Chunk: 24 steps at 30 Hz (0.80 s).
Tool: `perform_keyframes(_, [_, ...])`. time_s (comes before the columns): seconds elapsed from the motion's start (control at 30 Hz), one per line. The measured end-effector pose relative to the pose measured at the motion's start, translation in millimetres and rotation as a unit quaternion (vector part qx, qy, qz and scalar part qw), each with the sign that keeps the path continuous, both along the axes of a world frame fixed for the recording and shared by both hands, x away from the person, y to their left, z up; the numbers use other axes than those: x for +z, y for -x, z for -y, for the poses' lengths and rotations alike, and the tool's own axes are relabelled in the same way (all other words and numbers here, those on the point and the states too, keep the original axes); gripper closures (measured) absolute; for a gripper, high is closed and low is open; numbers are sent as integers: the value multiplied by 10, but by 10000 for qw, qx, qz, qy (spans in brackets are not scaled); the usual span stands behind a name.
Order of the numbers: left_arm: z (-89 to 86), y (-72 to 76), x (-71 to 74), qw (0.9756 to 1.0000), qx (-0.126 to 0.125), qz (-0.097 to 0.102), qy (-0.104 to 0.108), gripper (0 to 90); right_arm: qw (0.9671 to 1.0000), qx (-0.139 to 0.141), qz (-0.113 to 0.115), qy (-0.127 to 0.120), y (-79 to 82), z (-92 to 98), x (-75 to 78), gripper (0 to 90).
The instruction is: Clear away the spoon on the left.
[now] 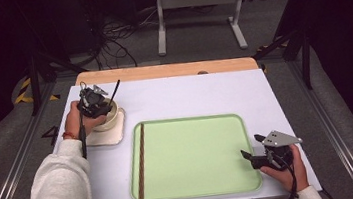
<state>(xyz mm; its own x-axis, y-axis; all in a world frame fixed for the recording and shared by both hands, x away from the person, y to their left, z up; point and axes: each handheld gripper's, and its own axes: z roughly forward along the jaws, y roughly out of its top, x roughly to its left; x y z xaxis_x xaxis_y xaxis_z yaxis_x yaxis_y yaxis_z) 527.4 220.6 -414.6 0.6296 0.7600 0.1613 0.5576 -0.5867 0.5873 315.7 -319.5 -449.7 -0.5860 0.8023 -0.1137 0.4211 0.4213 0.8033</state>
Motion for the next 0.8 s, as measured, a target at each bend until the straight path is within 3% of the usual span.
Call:
perform_keyframes(0.13, [18, 12, 10, 9999, -152, -41, 7, 852, 10000, 19, -10, 20, 1, -3, -5, 246])
perform_keyframes(0.33, [34, 33, 39, 9999, -151, 37, 16, 860, 10000, 9, -7, -4, 4, 5, -4, 246])
perform_keyframes(0.37, [26, 42, 50, 9998, -144, 61, 134, 860, 10000, 9, -6, -4, 4, 6, -3, 246])
perform_keyframes(0.53, [-4, 91, 115, 9993, -163, 182, 265, 862, 10000, 25, 11, 9, 9, 0, -1, 246])
perform_keyframes(0.6, [-27, 130, 166, 9984, -204, 293, 442, 863, 10000, 18, 27, 7, 12, 2, 5, 246])
perform_keyframes(0.8, [-47, 221, 288, 9966, -244, 496, 609, 864, 10000, 14, 56, 6, 17, -1, 14, 245])
